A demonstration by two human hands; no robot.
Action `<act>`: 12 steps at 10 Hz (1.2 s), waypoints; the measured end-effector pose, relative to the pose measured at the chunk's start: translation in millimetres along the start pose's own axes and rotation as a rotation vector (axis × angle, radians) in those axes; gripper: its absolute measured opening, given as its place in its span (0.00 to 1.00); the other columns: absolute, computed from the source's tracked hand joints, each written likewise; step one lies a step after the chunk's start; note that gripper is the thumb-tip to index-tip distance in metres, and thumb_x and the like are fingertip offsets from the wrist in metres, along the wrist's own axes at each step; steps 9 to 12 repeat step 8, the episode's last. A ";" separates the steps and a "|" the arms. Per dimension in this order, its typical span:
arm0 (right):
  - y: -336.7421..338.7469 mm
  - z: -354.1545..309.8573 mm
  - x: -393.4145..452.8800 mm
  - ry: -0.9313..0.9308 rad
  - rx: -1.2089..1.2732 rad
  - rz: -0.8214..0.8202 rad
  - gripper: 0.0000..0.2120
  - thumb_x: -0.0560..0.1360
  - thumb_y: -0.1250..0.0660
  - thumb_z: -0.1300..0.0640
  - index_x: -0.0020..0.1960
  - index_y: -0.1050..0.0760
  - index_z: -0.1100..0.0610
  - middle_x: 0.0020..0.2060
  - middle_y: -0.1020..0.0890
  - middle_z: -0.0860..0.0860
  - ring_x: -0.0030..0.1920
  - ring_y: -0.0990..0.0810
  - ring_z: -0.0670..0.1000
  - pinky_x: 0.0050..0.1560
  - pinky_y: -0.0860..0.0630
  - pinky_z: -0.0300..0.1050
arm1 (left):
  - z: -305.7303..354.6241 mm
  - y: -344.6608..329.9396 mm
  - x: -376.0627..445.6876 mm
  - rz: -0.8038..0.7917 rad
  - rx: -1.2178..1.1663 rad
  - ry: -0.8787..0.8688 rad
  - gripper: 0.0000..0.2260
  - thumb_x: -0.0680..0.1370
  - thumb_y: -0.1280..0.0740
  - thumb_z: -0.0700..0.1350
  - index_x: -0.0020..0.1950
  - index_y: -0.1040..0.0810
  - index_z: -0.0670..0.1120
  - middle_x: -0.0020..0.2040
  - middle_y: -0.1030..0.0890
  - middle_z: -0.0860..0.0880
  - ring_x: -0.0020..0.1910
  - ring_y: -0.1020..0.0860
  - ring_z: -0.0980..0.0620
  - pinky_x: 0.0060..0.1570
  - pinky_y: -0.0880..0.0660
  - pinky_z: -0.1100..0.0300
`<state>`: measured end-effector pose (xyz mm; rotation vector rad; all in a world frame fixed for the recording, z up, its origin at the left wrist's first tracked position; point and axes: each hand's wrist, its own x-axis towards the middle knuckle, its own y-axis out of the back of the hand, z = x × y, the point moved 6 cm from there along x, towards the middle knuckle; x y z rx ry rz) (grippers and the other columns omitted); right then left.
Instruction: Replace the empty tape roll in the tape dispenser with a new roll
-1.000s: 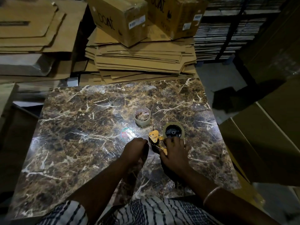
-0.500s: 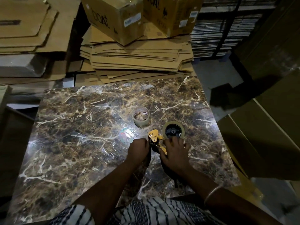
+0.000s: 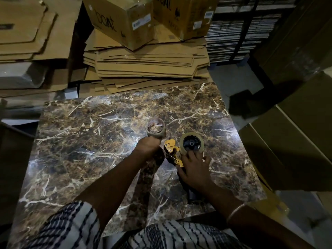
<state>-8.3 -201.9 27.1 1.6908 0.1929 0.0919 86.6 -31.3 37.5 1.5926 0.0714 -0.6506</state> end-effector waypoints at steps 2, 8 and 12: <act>3.1 -9.5 4.4 -0.023 0.011 -0.074 0.21 0.70 0.38 0.44 0.57 0.20 0.53 0.50 0.18 0.52 0.55 0.22 0.59 0.57 0.29 0.66 | -8.6 -8.3 -5.2 -0.041 0.027 -0.024 0.06 0.79 0.35 0.47 0.49 0.23 0.45 0.47 0.24 0.42 0.56 0.20 0.42 0.32 0.36 0.61; 14.4 -29.1 15.0 -0.066 0.060 -0.107 0.23 0.71 0.39 0.39 0.55 0.24 0.55 0.49 0.20 0.55 0.53 0.24 0.61 0.57 0.33 0.61 | -23.5 -13.4 -13.8 0.087 -0.197 0.142 0.16 0.81 0.36 0.54 0.56 0.22 0.41 0.55 0.19 0.40 0.55 0.19 0.40 0.47 0.25 0.53; 14.4 -29.1 15.0 -0.066 0.060 -0.107 0.23 0.71 0.39 0.39 0.55 0.24 0.55 0.49 0.20 0.55 0.53 0.24 0.61 0.57 0.33 0.61 | -23.5 -13.4 -13.8 0.087 -0.197 0.142 0.16 0.81 0.36 0.54 0.56 0.22 0.41 0.55 0.19 0.40 0.55 0.19 0.40 0.47 0.25 0.53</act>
